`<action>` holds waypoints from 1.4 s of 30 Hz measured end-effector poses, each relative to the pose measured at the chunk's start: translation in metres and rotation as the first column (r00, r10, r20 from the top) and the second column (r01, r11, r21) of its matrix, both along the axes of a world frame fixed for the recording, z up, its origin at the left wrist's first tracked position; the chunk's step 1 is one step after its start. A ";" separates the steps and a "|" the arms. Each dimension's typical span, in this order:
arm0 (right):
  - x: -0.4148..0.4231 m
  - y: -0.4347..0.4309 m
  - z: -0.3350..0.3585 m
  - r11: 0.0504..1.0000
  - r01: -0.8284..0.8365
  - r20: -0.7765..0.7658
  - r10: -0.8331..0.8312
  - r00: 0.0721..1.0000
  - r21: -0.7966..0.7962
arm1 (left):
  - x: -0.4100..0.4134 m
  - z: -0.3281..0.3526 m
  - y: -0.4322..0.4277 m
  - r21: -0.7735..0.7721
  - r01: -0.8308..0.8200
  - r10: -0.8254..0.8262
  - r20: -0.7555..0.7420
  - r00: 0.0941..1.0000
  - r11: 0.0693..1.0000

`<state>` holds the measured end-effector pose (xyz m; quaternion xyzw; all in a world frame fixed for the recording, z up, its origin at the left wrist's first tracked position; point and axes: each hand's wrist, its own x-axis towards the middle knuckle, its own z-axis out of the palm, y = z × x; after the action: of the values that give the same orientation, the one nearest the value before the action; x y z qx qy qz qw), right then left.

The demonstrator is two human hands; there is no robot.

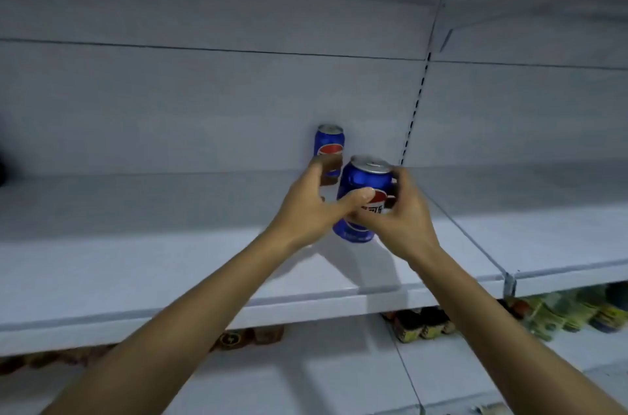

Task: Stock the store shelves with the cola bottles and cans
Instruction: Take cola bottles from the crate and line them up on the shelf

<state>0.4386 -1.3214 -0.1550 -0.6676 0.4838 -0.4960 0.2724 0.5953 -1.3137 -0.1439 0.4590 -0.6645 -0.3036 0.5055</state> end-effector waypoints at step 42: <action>-0.013 -0.262 -0.035 0.993 -0.092 -0.153 0.102 0.983 0.075 | -0.018 0.005 -0.184 -0.068 -0.242 0.198 0.800 0.567 0.968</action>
<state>0.4258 -1.5839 -0.1902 -0.7178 0.4871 -0.4115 0.2796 0.5777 -1.4979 -0.1385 0.6374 -0.7501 -0.0161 0.1756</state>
